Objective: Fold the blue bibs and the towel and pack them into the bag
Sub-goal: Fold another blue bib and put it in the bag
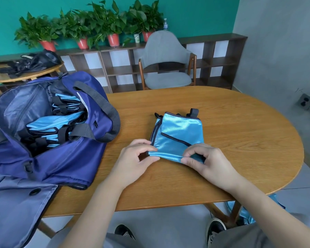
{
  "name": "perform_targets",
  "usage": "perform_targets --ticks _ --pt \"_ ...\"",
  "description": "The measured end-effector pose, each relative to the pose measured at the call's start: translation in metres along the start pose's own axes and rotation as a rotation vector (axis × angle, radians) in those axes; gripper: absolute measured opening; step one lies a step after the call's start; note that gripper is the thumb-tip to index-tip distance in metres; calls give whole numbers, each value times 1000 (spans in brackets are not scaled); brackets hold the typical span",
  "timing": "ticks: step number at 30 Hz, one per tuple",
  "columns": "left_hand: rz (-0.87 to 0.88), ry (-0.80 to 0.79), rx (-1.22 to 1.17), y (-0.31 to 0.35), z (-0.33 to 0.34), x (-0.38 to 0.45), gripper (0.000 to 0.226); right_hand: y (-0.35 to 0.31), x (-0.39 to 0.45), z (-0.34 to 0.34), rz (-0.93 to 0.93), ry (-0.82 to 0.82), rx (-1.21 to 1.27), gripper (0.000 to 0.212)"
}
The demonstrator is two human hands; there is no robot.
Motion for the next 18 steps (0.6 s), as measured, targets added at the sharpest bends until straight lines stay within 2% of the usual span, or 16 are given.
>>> perform_targets --ticks 3,5,10,12,14,18 --pt "20 83 -32 4 -2 -1 19 -1 -1 3 -13 -59 -148 52" --pt "17 98 -47 7 -2 -1 12 0 -1 7 15 -132 -170 63" --pt "-16 179 -167 13 -5 -3 2 -3 -3 3 11 -75 -26 51" --pt "-26 202 -174 14 -7 -3 3 -3 -1 4 25 -75 -112 33" --pt "-26 211 -168 16 -6 -4 7 -2 0 3 37 -46 -94 17" --pt "-22 215 -227 16 -9 -7 22 5 -3 -3 115 32 50 29"
Point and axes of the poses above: each hand's wrist, its own x-axis towards the middle knuckle, its own z-axis out of the palm, y = z × x, the point moved 5 cm from there along x, towards the middle knuckle, and after that the axes turned 6 degrees about -y, right-handed, at the moved point
